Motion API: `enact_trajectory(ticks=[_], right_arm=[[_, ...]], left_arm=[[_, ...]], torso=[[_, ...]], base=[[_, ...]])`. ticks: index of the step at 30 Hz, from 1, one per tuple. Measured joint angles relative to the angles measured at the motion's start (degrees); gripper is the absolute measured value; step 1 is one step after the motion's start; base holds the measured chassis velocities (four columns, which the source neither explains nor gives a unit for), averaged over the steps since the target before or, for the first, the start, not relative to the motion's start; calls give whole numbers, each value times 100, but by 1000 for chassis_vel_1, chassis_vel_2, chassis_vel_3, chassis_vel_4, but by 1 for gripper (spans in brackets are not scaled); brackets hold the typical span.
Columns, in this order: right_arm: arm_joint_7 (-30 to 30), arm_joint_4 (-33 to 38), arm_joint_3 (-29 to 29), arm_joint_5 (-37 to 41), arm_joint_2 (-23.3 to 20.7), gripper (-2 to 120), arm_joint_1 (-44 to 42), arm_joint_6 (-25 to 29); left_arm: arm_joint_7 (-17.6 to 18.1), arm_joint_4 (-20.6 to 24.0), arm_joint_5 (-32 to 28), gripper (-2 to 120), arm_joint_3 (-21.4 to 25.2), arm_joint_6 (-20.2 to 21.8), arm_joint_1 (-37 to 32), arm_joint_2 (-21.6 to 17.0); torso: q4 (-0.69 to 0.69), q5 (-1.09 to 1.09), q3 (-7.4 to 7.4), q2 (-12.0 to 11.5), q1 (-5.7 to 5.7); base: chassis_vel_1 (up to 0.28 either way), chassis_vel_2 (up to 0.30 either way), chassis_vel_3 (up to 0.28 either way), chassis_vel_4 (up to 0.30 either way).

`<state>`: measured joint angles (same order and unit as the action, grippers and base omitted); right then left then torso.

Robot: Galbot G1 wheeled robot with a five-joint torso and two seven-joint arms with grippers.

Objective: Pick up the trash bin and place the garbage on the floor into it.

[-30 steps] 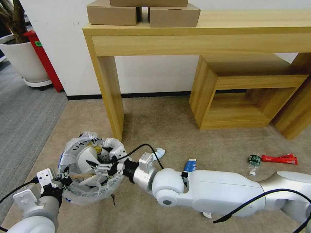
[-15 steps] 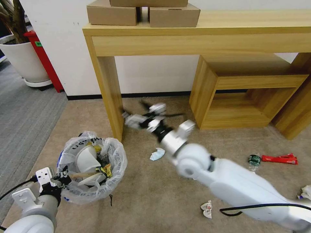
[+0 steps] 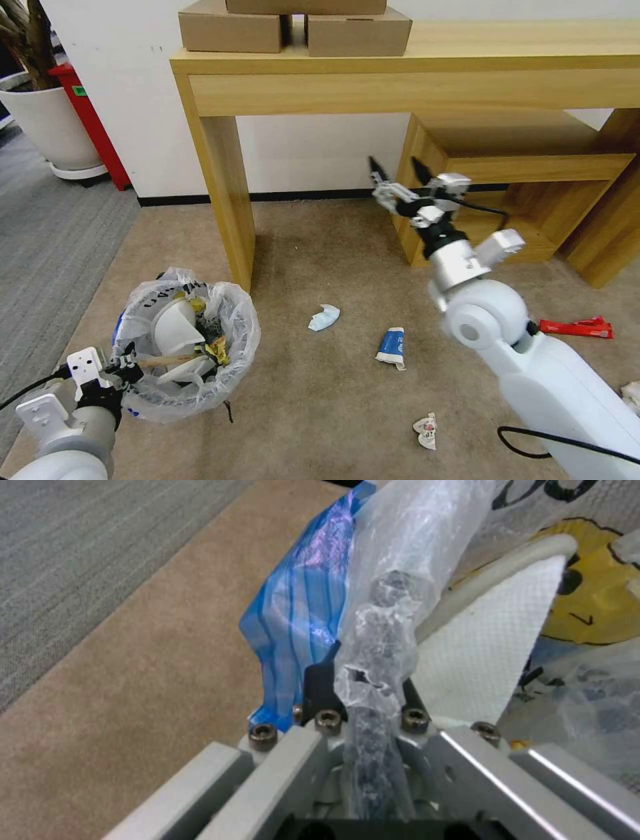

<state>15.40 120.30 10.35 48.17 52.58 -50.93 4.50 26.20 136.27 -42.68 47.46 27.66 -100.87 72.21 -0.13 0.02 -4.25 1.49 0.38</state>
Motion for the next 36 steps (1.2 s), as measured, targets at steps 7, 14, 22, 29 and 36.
enact_trajectory(ticks=[7, 14, 22, 29, 36], right_arm=[[302, 265, 473, -38, -2, 100, -784, -252], [1381, 416, 767, 562, -106, 100, -1689, -1272], [3107, 396, 955, 1941, -485, 100, -2384, -2951], [4015, 215, 744, 2869, -641, 100, -2734, -3412], [4394, -257, 592, 3195, -584, 100, -2943, -3568]], left_arm=[[-20, -2, 34, 0, -28, -25, -19, -8], [-31, -59, 33, 0, -37, -55, -12, -92], [-36, -192, -23, 0, -33, -119, 43, -232], [-55, -396, -29, 0, -81, -174, 192, -246], [-69, -509, -29, 0, -98, -205, 275, -247]], torso=[[1, -1, 0, 0, -1], [0, -1, 0, 0, -1], [0, -2, 0, 0, -1], [0, -2, 0, 0, -1], [0, -3, 0, 0, -1]], base=[[0, 0, 0, 0], [0, 0, 0, 0], [0, 0, 0, 0], [0, 0, 0, 0], [0, 0, 0, 0]])
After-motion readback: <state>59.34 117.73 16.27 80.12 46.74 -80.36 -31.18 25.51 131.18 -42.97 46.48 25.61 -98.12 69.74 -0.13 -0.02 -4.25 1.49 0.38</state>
